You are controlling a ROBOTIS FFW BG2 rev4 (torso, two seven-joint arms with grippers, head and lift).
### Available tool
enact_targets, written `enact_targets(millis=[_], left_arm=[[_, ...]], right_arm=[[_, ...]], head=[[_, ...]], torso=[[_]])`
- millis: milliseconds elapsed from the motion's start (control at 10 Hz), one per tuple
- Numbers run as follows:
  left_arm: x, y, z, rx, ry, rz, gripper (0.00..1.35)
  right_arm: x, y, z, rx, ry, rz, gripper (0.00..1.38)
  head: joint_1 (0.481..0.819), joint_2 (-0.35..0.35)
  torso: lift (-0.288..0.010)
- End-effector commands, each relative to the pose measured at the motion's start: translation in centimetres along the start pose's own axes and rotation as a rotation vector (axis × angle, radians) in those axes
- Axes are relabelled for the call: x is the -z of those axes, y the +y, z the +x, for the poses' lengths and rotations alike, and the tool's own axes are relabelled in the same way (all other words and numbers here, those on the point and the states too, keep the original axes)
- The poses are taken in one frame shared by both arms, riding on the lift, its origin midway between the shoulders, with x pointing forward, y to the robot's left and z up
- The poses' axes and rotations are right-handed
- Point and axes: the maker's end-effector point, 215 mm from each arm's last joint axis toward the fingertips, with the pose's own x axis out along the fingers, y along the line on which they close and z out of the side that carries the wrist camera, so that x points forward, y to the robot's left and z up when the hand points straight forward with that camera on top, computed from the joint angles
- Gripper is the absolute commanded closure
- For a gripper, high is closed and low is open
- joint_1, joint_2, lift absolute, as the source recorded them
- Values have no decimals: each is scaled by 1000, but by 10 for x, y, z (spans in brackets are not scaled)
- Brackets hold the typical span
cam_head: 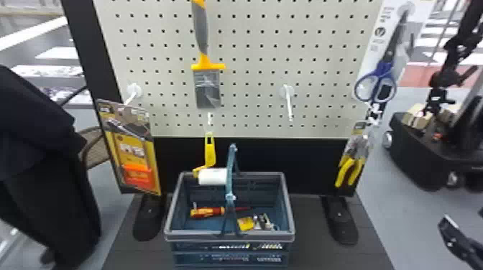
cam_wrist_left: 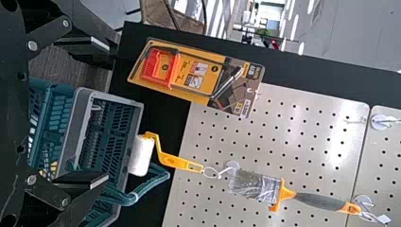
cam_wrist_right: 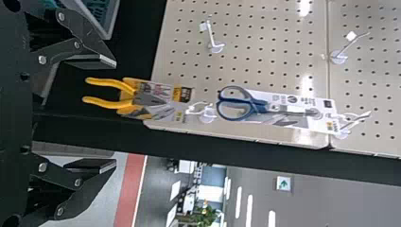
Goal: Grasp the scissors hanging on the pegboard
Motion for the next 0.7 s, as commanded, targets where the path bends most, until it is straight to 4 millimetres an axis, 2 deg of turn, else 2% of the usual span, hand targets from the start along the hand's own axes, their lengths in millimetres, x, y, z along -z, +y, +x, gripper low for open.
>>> enact_targets(millis=[0,200,600], left_arm=[[0,-1,0,2,0,-1,334],[-1,-2,1,6,-1,-1,334],[-1,-5,3,17,-2,-9,334]], right_arm=[[-24,-11,13,-10,-31,-23,510],[-56,-29,29,-21,-65,-82,506],[-87,-56,62,-54,-125,-95,501]], head=[[549,0],[549,0],[549,0]], torso=[[-100],[-100],[-100]])
